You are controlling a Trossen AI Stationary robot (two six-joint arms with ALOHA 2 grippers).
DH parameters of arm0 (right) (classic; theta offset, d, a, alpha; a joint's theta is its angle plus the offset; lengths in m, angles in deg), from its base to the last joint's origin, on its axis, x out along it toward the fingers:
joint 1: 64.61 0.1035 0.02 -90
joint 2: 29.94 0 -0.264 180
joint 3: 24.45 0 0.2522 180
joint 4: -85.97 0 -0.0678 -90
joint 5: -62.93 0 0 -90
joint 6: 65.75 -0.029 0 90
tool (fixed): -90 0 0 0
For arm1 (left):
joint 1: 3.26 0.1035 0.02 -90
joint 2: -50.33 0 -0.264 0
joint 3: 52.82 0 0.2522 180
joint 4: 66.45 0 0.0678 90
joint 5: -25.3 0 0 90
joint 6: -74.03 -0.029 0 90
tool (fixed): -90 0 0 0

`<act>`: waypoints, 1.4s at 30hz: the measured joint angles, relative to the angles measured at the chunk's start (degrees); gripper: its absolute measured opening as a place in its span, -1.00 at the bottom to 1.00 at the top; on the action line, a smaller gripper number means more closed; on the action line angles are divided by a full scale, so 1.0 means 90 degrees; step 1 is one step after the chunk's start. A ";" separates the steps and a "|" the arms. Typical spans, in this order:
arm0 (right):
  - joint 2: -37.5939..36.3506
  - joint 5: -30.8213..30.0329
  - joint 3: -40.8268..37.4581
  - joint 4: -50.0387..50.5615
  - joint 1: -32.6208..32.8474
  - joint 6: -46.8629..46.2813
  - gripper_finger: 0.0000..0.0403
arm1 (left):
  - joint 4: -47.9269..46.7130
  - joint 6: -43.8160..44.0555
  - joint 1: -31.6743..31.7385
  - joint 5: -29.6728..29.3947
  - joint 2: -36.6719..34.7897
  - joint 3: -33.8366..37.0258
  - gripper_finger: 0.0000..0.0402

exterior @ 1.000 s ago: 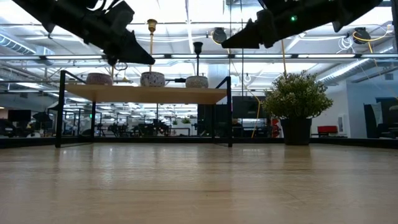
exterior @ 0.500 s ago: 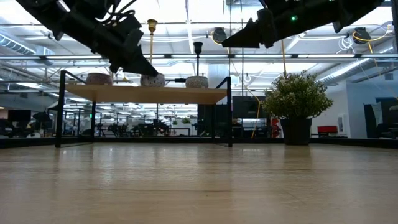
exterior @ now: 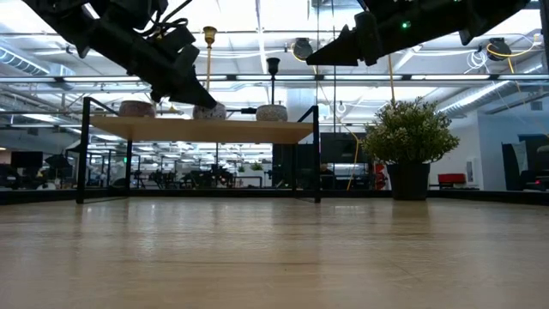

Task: Pick & Place candle stick holders
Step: Return to Home Position

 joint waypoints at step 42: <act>0.0002 0.0019 0.0002 -0.0342 0.0000 0.0117 -0.96 | -0.1022 0.0049 -0.1842 -0.0243 -0.1605 -0.0002 -0.91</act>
